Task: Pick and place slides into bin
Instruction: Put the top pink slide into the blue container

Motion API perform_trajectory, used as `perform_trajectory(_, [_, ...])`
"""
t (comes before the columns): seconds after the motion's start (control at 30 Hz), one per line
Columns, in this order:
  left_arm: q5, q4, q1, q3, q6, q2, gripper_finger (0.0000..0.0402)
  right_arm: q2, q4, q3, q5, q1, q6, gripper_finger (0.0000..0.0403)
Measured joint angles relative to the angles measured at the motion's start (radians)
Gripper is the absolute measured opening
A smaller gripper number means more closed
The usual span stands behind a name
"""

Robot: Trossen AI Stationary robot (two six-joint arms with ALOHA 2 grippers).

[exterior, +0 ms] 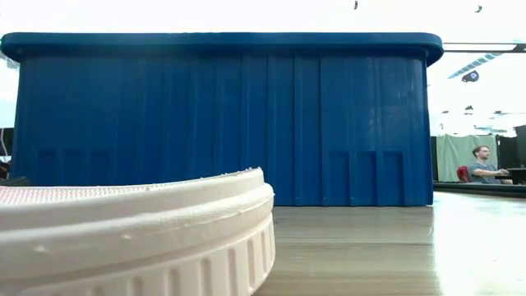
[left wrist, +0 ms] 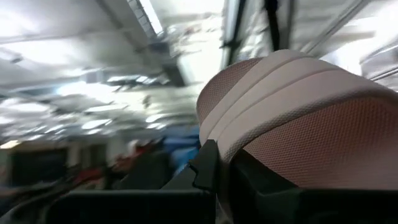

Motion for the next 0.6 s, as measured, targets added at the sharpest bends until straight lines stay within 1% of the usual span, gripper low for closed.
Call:
perform_trajectory(0.1, [-0.126, -0.048, 0.006, 0.0, 0.022, 0.0, 0.0001, -0.002, 0.0, 0.007, 0.001, 0.0, -0.027, 0.0127])
perform_trajectory(0.17, [-0.251, -0.064, 0.008, 0.0, 0.067, 0.0, 0.0001, -0.004, 0.0, 0.016, 0.002, 0.0, -0.03, 0.0127])
perform_trajectory(0.27, [-0.474, -0.06, 0.018, -0.003, 0.105, 0.0, 0.0001, -0.012, 0.0, 0.03, 0.004, 0.0, -0.031, 0.0127])
perform_trajectory(0.33, [-0.584, -0.077, 0.031, -0.003, 0.127, 0.0, 0.0001, -0.021, 0.003, 0.035, 0.005, 0.0, -0.031, 0.0127])
perform_trajectory(0.43, [-0.662, -0.1, 0.052, -0.003, 0.186, 0.0, 0.0001, -0.031, 0.01, 0.042, 0.025, -0.002, -0.031, 0.0127])
perform_trajectory(0.53, [-0.723, -0.152, 0.089, -0.003, 0.226, 0.0, 0.0001, -0.04, 0.014, 0.043, 0.113, -0.002, -0.043, 0.0127])
perform_trajectory(0.6, [-0.767, -0.225, 0.126, -0.003, 0.229, 0.0, 0.0001, -0.049, 0.013, 0.044, 0.173, -0.002, -0.092, 0.0127])
